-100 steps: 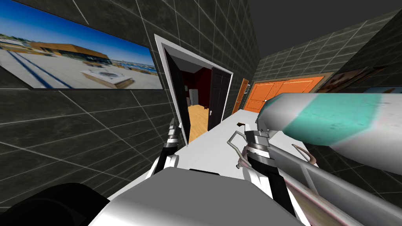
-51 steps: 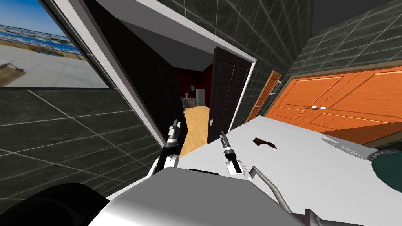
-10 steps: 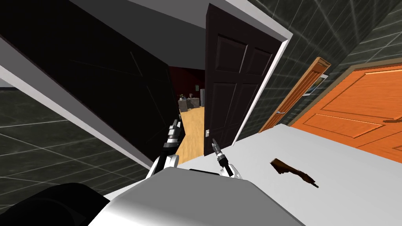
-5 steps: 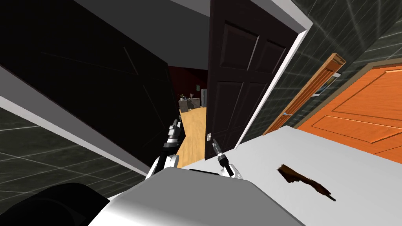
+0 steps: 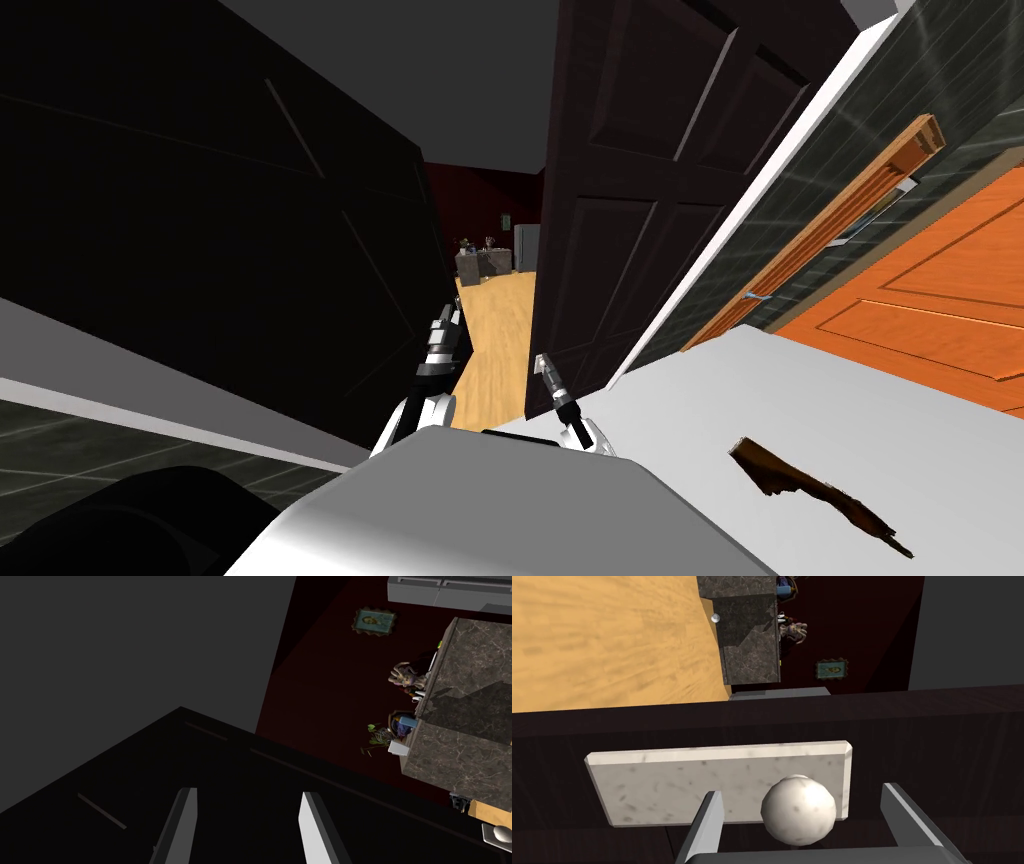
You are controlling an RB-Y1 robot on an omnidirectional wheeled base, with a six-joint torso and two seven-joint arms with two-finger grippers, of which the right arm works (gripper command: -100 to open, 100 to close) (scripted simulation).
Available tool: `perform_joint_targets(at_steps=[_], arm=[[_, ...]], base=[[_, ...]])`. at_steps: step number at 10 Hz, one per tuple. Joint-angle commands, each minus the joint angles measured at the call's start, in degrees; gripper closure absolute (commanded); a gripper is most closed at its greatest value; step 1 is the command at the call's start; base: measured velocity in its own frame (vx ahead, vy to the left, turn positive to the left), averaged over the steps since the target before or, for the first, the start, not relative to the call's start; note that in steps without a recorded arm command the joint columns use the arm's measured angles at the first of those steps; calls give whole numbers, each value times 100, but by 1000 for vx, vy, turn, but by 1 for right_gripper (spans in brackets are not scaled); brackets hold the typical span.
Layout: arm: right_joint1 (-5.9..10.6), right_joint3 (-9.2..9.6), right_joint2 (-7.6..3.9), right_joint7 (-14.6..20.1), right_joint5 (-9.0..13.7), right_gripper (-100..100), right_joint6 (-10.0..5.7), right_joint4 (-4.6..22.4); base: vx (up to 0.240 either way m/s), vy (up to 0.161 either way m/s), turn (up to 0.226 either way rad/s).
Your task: Push the door open
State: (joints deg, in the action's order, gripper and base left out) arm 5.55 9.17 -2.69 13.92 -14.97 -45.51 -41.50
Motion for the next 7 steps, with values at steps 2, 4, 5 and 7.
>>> perform_joint_targets(at_steps=[2, 4, 5, 7], arm=[[3, -3, -6, 3, 0, 100, 11, 4], [3, -3, -6, 3, 0, 100, 11, 4], [3, -3, -6, 3, 0, 100, 11, 4], [3, -71, -59, -59, 39, 100, 29, 29]], base=[[-22, -8, 9], [-15, -7, 0], [-8, -2, -4], [37, 19, -15]])
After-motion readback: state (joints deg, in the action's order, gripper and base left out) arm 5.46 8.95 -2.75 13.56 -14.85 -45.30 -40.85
